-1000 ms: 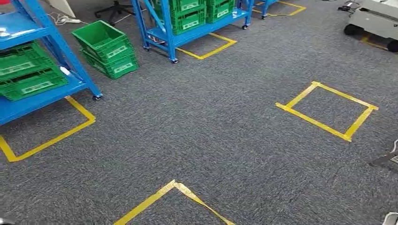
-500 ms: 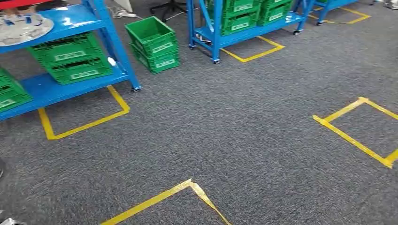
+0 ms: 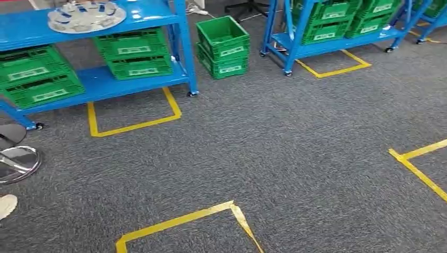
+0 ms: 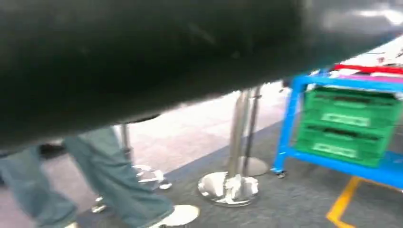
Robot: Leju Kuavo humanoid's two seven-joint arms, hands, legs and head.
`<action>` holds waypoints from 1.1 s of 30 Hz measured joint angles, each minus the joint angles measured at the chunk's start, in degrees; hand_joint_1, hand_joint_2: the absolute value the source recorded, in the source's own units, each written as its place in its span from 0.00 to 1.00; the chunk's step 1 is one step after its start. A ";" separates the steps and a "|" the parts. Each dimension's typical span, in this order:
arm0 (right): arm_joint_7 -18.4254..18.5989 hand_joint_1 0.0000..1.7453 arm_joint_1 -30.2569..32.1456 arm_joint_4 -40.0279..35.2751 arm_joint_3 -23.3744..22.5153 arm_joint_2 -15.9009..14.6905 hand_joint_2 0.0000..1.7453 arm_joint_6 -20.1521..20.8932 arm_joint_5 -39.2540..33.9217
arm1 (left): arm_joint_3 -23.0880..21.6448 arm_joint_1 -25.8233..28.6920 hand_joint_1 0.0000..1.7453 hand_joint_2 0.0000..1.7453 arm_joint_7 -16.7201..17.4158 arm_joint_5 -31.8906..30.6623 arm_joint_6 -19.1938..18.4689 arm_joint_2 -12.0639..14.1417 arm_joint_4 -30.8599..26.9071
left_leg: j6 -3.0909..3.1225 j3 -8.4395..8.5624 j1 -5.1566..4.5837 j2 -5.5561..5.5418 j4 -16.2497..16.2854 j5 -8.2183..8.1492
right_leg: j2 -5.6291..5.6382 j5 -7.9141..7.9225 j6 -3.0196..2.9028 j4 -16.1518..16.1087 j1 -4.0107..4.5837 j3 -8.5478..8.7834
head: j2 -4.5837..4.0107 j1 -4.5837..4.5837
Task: Take the parts from the cabinet and place them on the table.
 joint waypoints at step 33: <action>-0.50 0.00 -0.50 -0.15 0.00 0.28 0.00 -0.70 -0.07 | 4.98 -4.27 0.00 0.00 0.00 1.16 1.46 0.39 10.23 | 0.65 -0.05 0.26 -1.17 -0.17 0.32 | 5.49 -4.26 0.24 7.46 0.01 -3.39 | -0.02 0.42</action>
